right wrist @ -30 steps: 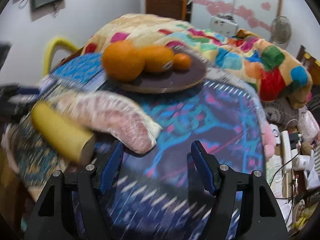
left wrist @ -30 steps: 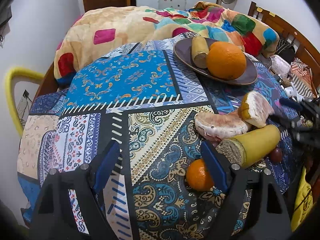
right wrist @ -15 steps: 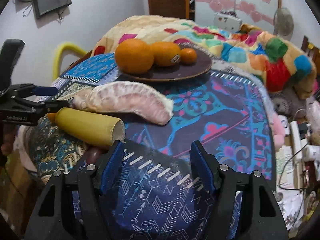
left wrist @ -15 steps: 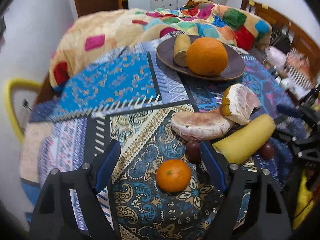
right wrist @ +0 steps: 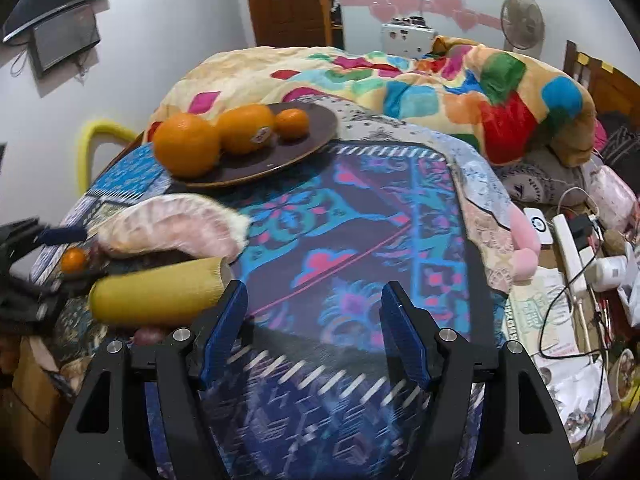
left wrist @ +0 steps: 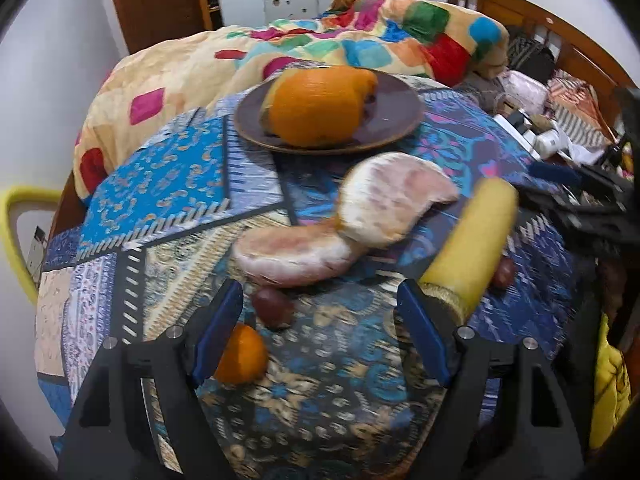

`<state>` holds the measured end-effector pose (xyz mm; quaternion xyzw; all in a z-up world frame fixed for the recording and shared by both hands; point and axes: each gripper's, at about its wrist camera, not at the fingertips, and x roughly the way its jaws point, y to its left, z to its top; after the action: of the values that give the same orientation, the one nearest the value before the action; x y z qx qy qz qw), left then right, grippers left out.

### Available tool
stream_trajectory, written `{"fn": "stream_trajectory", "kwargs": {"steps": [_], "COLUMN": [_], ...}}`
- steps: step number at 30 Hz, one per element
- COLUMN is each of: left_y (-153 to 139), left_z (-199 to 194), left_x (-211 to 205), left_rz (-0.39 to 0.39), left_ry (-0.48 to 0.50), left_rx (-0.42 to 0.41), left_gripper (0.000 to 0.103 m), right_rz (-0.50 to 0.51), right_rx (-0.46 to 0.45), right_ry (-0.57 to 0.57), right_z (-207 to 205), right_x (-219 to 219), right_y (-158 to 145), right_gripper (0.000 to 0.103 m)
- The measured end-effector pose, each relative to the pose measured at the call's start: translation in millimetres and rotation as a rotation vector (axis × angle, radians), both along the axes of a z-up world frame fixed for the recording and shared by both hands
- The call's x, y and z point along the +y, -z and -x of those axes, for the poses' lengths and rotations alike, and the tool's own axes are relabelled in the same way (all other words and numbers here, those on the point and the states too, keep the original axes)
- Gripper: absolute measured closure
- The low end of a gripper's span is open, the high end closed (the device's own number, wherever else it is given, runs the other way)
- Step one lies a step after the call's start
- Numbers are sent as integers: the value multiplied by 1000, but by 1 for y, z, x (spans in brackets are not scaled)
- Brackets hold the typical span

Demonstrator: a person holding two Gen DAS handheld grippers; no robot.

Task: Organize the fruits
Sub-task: 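Withdraw both tools from the plate toward the pomelo and remaining yellow fruit, then grasp the yellow cylindrical fruit with the right tool while the left tool reaches the tangerine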

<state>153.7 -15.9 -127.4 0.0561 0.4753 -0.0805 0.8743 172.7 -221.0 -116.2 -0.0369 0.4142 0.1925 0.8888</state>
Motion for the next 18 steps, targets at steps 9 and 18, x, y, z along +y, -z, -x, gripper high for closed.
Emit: {"fn": "stream_trajectory", "kwargs": {"steps": [9,18], "left_y": [6,-2], "left_z": [19,27], "left_x": [-30,-30], "left_rz": [53,79], "left_ry": [86,64], "left_rx": [27,-36], "left_gripper": [23,23], "right_rz": [22,12], "right_rx": [-5,-25], "right_ry": [-19,-43], "right_z": [-25,0], "right_x": [21,21], "right_y": [-6,-21], "right_gripper": [37,36]}}
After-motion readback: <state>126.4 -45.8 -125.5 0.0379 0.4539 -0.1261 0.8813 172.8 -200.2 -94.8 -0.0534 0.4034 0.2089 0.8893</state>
